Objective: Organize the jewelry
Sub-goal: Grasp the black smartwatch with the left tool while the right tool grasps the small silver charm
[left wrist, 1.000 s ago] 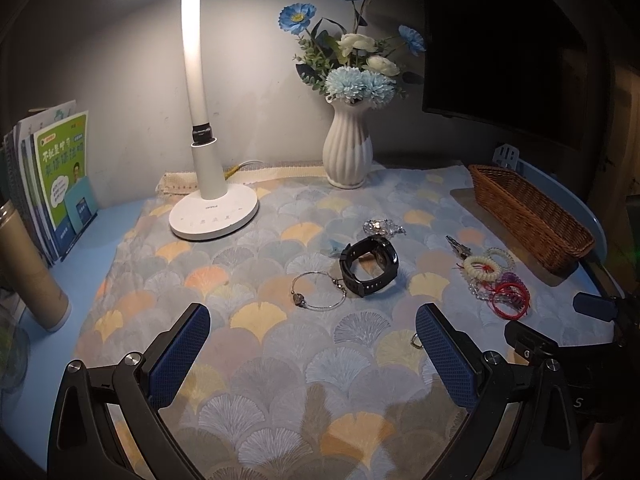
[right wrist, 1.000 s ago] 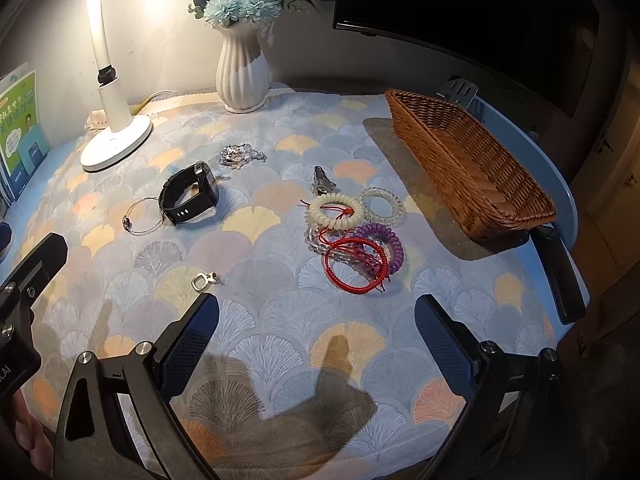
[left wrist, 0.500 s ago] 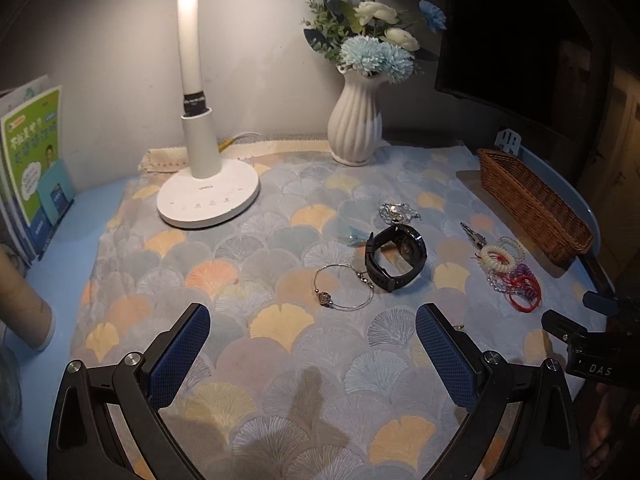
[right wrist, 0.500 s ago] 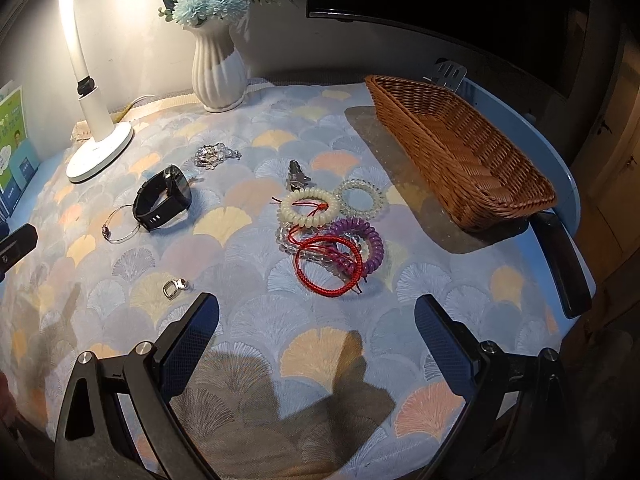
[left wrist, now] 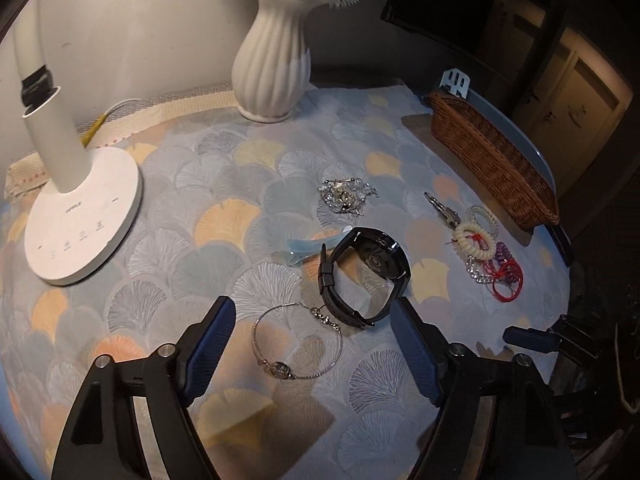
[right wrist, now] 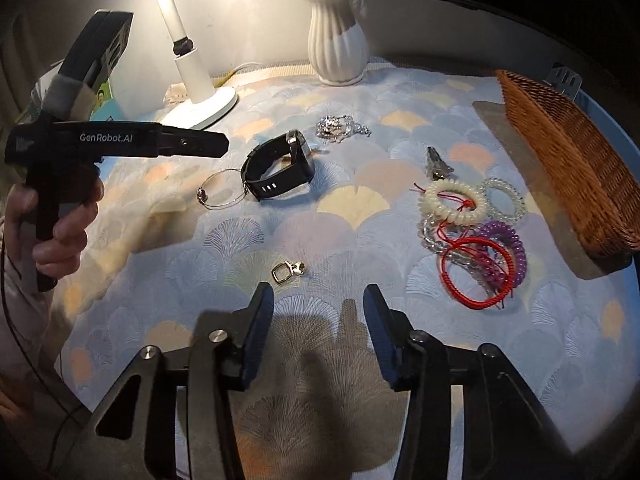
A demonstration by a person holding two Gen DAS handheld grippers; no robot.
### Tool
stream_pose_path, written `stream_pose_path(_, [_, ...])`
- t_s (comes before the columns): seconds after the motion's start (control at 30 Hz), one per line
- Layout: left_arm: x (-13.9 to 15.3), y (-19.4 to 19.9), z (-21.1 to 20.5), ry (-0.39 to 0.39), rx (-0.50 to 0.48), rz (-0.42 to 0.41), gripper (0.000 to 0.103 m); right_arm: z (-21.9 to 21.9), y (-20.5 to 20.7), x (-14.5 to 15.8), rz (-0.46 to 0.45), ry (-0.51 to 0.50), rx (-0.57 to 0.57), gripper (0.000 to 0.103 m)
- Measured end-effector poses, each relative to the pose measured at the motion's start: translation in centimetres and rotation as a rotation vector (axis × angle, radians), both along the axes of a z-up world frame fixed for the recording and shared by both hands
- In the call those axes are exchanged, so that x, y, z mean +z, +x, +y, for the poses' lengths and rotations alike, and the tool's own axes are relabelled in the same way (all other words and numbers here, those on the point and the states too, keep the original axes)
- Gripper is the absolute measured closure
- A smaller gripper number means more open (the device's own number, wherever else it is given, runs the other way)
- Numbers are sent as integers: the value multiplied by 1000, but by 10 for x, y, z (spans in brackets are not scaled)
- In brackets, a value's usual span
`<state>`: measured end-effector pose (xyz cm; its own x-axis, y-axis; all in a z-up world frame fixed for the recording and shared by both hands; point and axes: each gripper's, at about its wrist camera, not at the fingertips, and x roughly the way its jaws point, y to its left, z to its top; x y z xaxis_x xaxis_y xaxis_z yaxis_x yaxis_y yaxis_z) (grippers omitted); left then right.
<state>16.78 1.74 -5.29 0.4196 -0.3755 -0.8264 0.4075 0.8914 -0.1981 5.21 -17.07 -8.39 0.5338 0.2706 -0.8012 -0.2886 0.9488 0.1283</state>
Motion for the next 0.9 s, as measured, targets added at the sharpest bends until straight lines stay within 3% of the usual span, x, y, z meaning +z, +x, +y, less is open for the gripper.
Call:
stream_pose_path(0.1, [-9,10,-13,34,-36,10,24,0,7,-8,12,11,5,57])
stream_pose_path(0.3, [-19,25,-29,68,-60,16,42,5,13,-12,5,5,21,61])
stream_pose_path(0.4, [-26,30,-31,69,-57,33,50,11,18,-13,0,-2,38,71])
stream_pose_path(0.53, [-32,33,-31,66,-41,51,69,22,23,-16,-9,-39,56,85])
stream_pose_path(0.6, [-34,34,-30,66,-32,57,74,29,24,-17,-27,-67,65,87])
stream_pose_path(0.7, [-32,30,-32,59,-29,42,90,35,21,-16,-57,-116,69,90])
stream_pose_path(0.9, [-14,7,-52,178,7,-86,92,24,11,1,-111,-112,52,90])
